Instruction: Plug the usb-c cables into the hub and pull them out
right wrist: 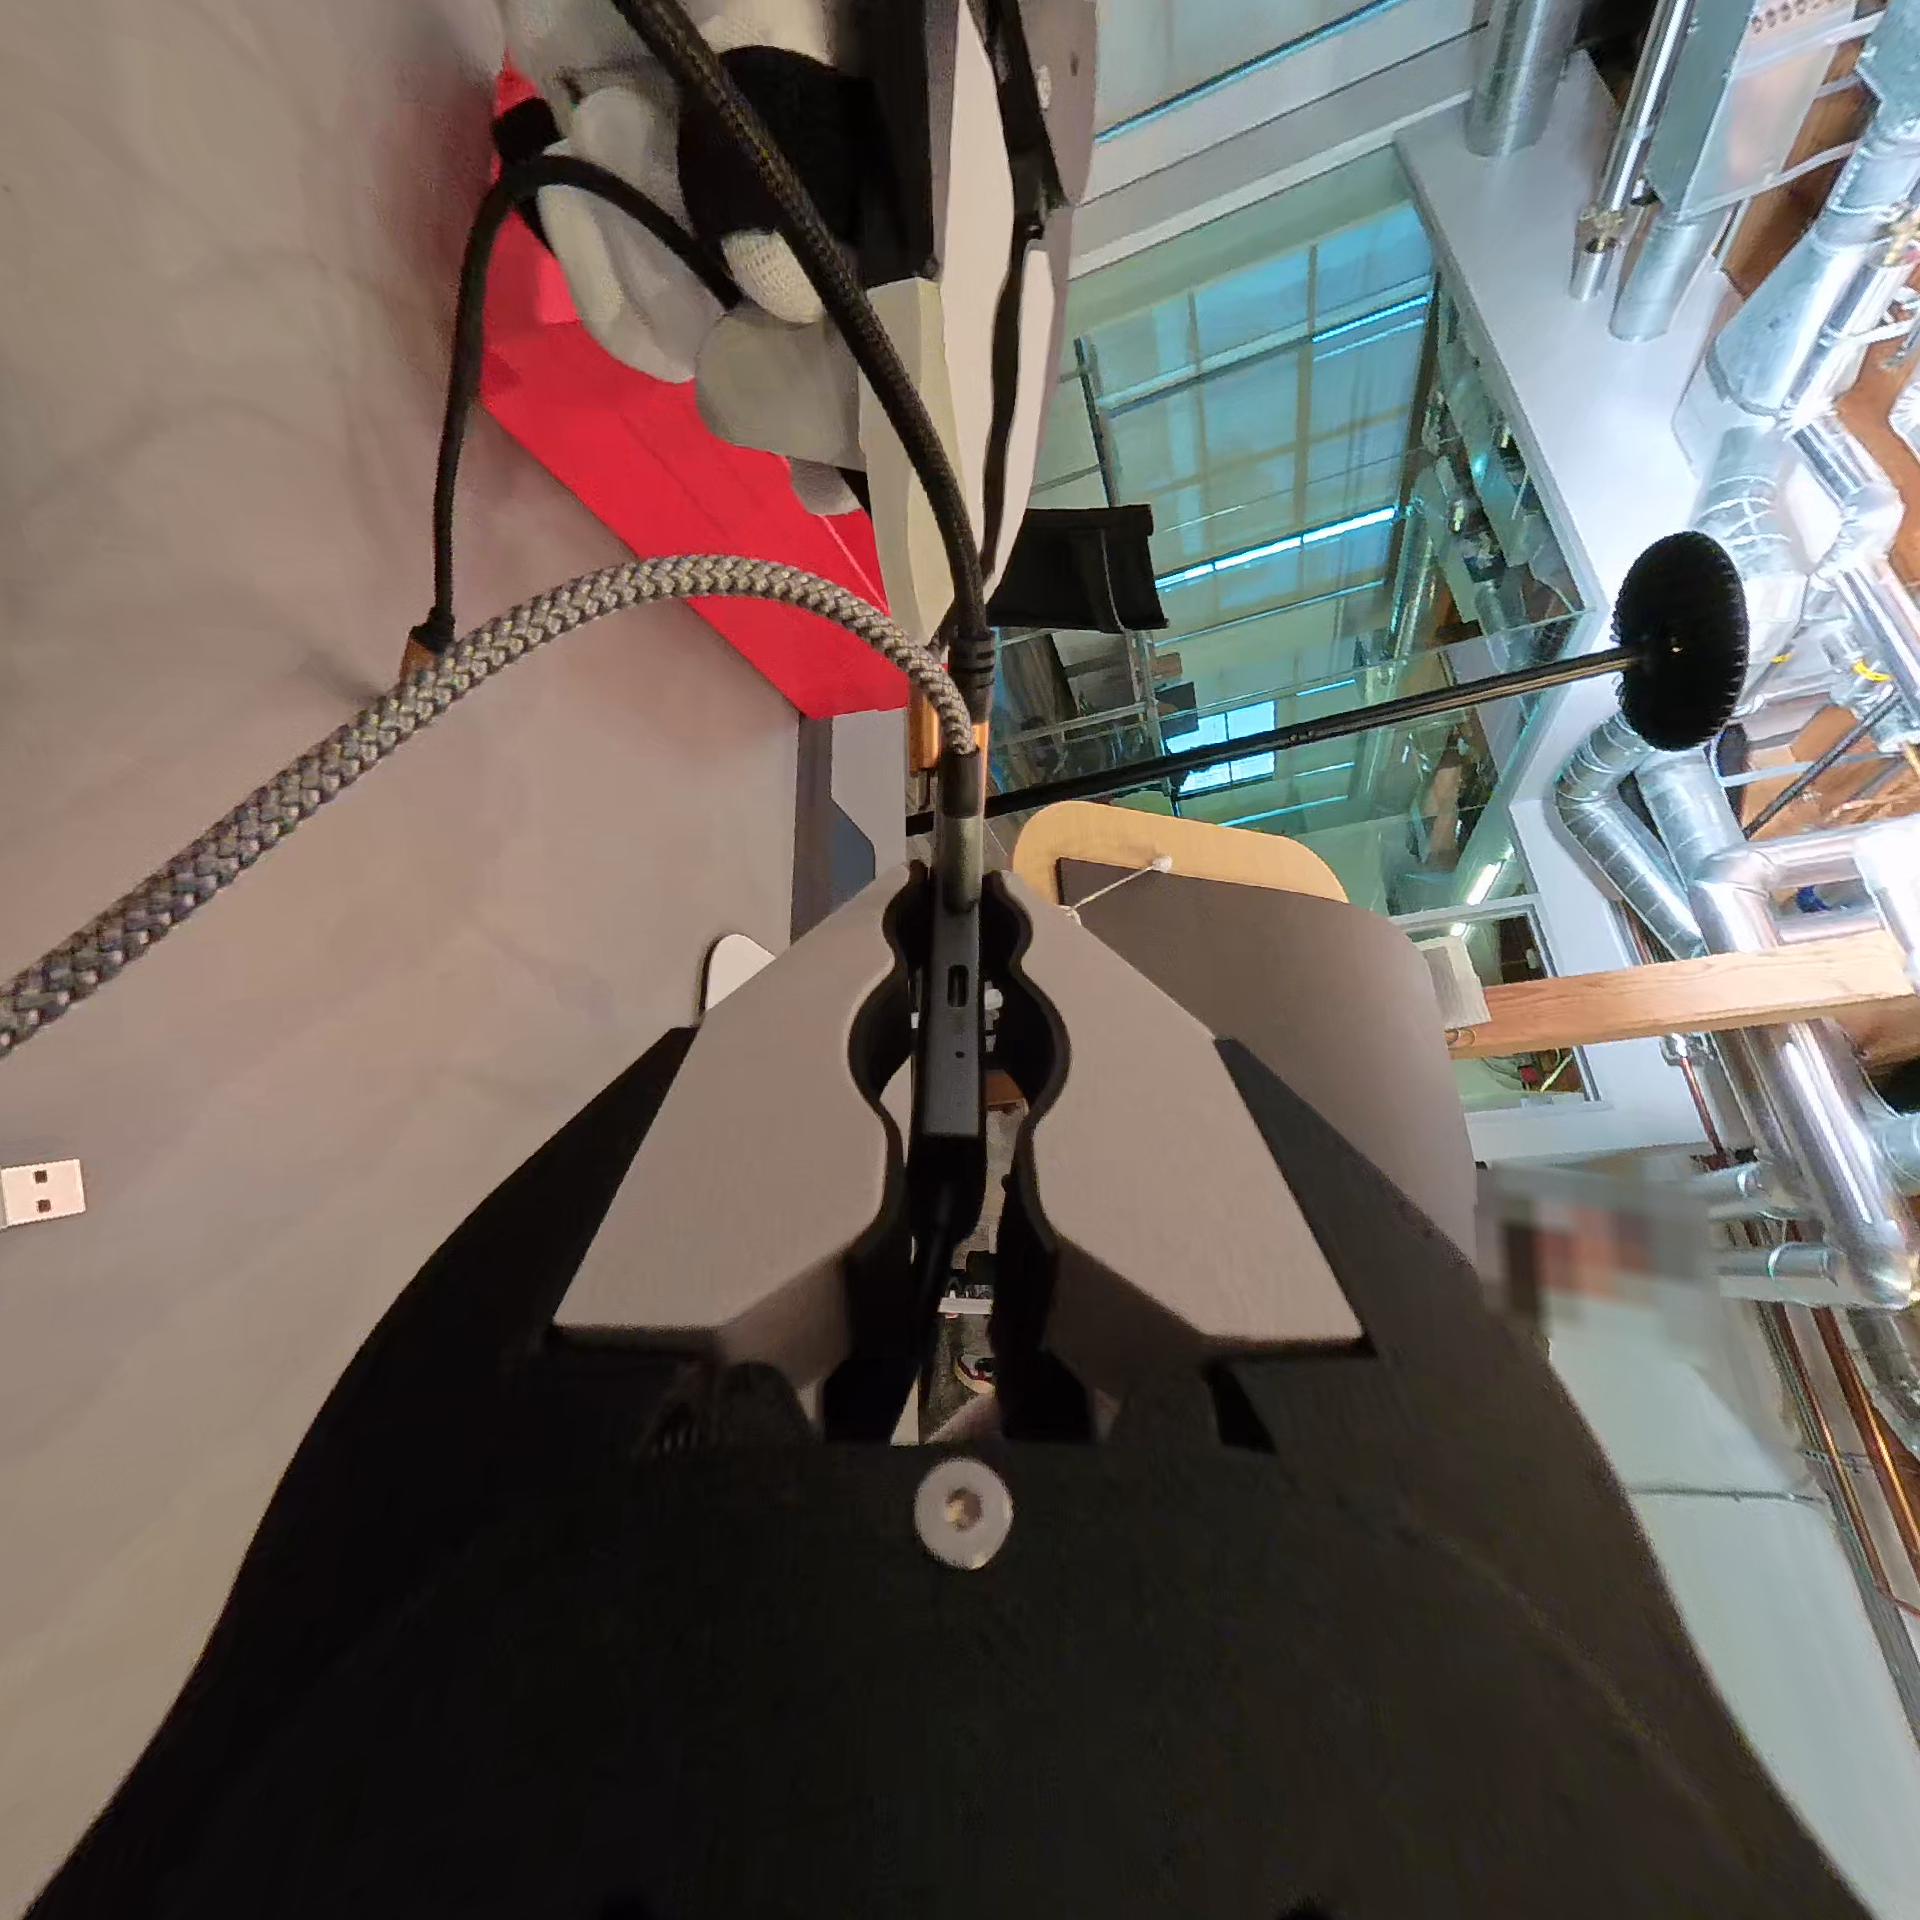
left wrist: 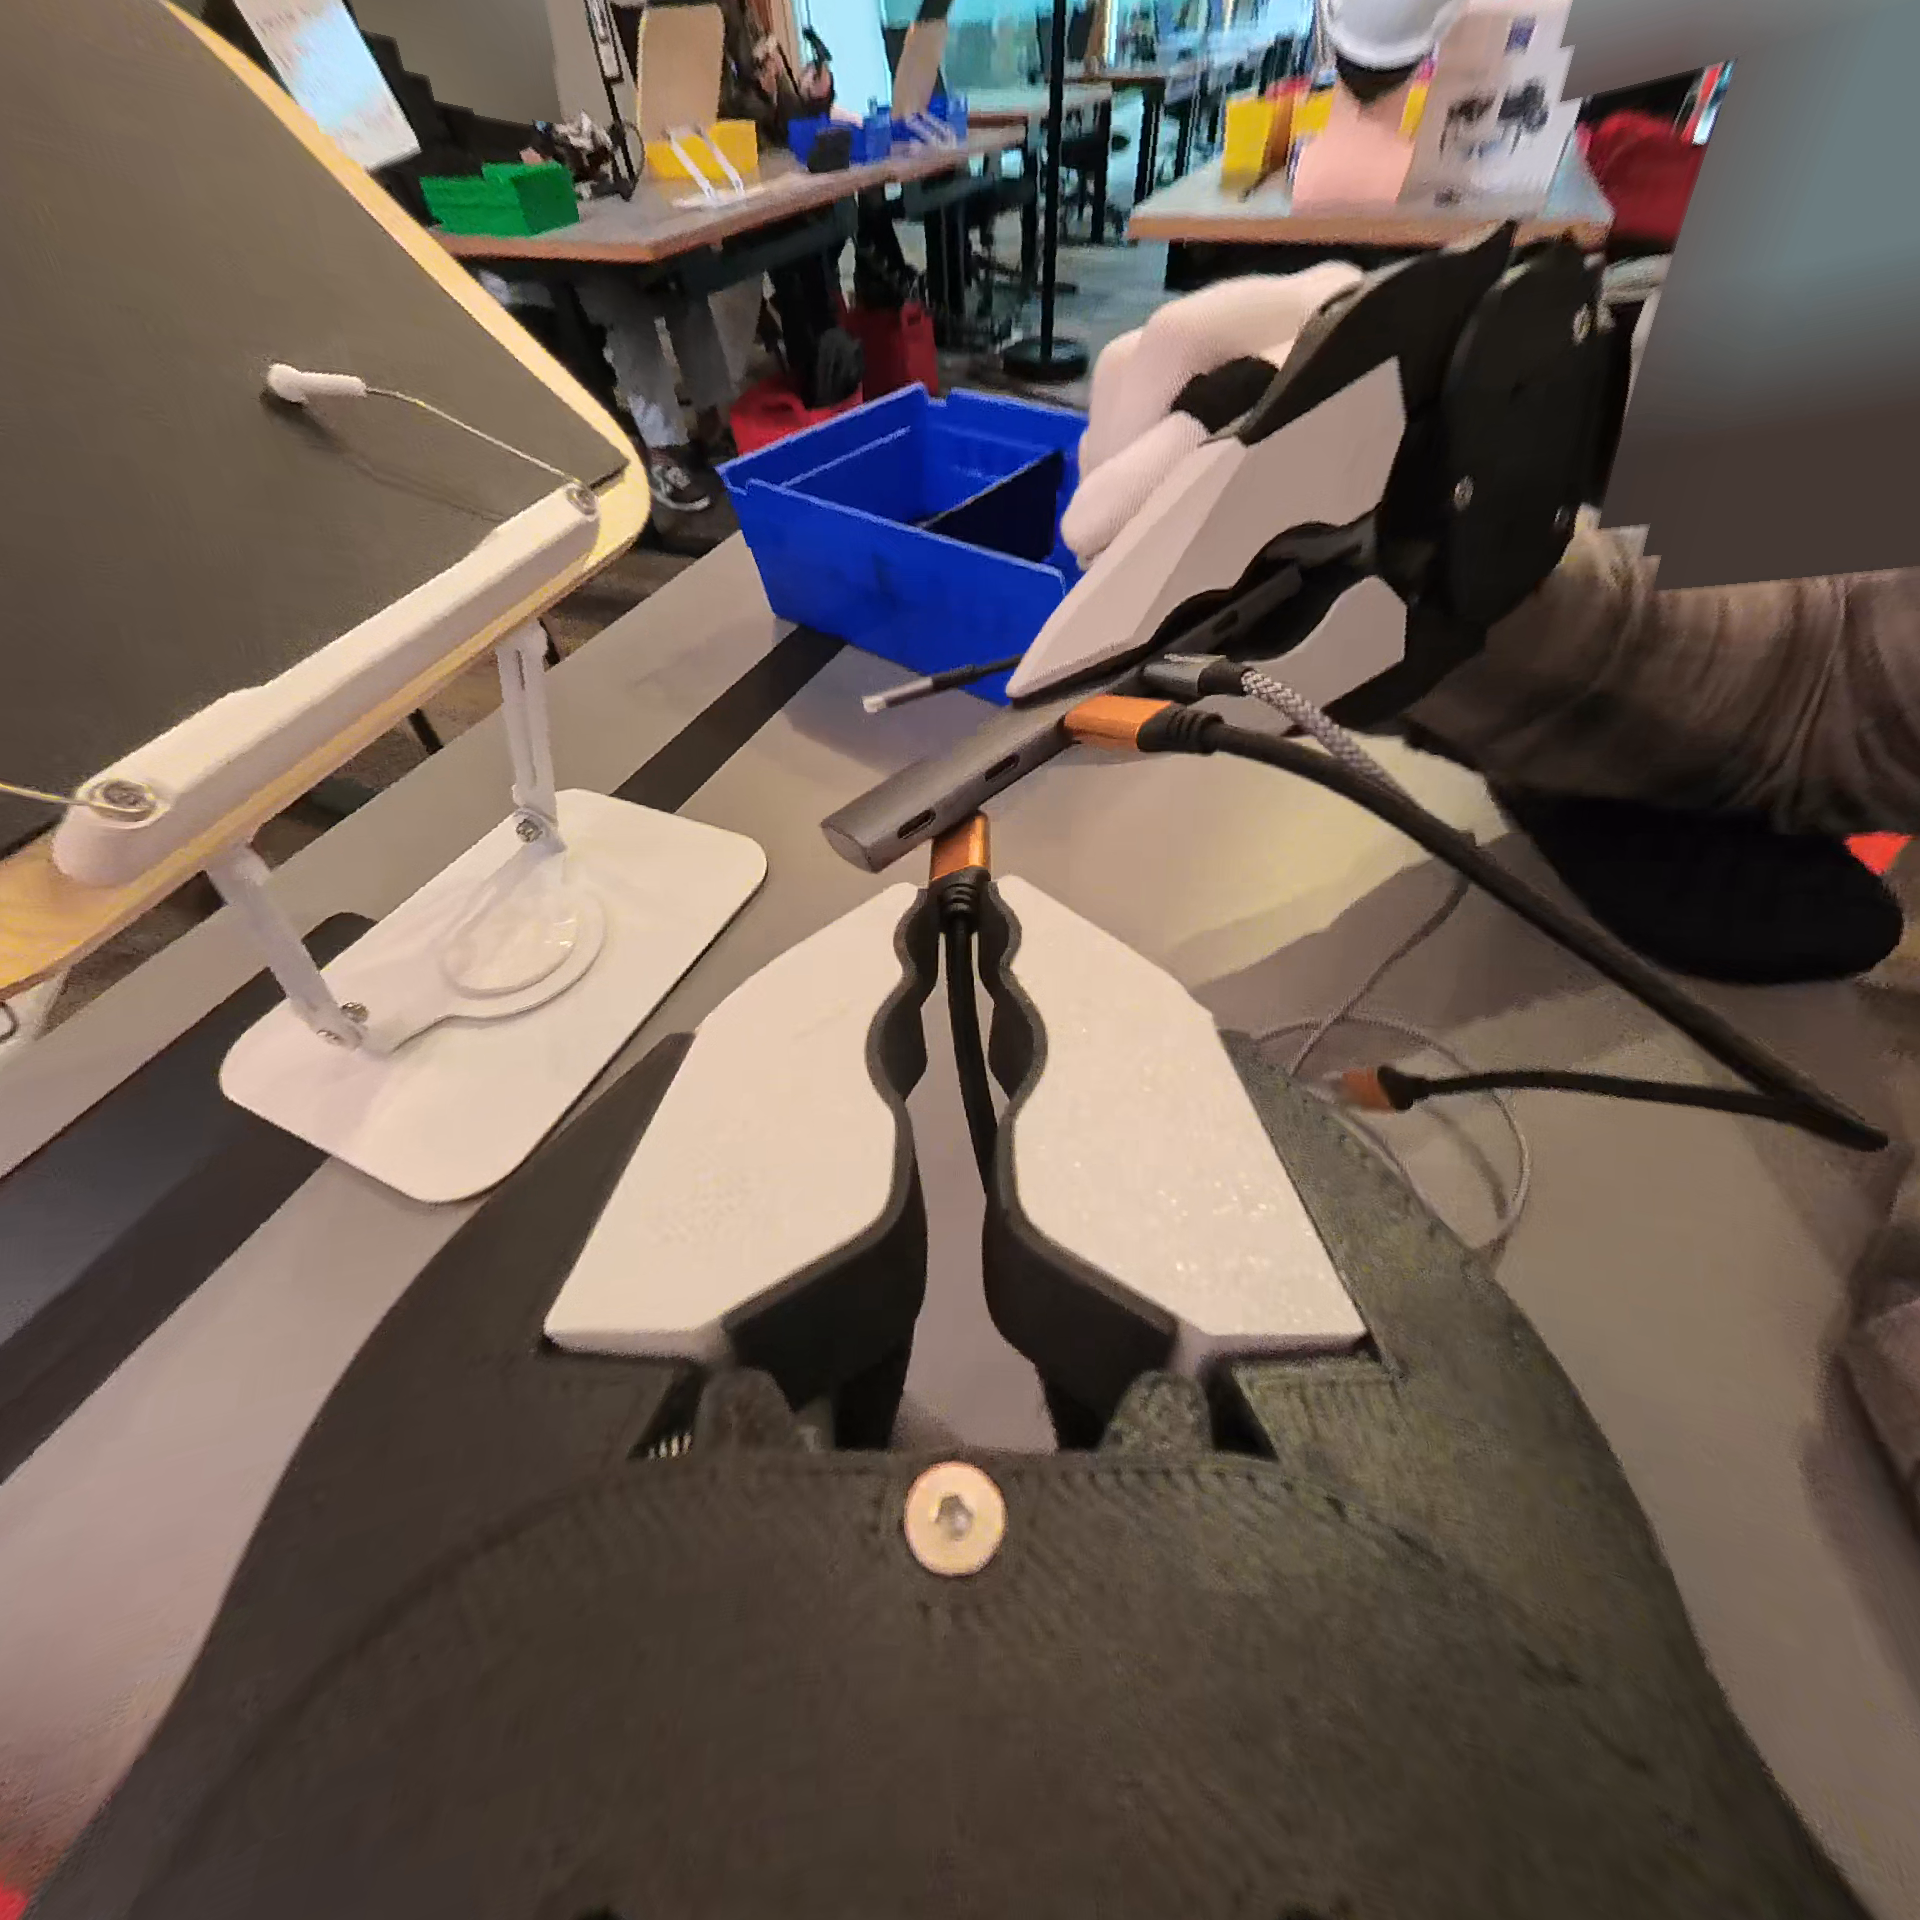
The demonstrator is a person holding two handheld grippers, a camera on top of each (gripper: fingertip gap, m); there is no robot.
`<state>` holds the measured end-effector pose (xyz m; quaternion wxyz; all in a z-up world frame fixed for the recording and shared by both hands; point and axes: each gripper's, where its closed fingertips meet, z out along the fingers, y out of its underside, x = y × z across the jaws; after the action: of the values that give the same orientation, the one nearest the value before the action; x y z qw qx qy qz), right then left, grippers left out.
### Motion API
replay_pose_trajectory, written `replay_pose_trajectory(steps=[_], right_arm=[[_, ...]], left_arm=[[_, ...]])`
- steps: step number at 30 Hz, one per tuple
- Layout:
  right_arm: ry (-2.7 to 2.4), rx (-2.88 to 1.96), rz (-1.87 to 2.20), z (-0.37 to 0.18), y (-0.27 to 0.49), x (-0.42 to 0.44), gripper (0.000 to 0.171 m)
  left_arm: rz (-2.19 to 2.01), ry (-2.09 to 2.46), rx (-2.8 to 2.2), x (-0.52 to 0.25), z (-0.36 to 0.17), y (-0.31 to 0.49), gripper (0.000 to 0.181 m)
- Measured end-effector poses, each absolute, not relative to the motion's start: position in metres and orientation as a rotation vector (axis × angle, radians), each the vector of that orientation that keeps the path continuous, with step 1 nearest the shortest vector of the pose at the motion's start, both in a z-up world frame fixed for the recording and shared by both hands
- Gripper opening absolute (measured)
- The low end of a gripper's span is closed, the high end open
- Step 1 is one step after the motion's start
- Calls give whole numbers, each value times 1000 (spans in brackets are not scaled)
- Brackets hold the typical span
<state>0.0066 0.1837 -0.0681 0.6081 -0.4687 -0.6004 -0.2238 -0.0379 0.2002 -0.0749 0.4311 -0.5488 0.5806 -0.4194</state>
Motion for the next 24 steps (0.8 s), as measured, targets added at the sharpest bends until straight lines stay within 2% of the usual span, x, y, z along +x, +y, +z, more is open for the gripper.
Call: replay_pose_trajectory(steps=[16,24], right_arm=[[-1229,-1046,-632,-46,193,17,7],[-1222,-1087,-604,-45,197,21,7]], left_arm=[[-1371,1126,-1360,-25,-42,207,7],[-1105,1218,-1326,-22,-46,208,7]])
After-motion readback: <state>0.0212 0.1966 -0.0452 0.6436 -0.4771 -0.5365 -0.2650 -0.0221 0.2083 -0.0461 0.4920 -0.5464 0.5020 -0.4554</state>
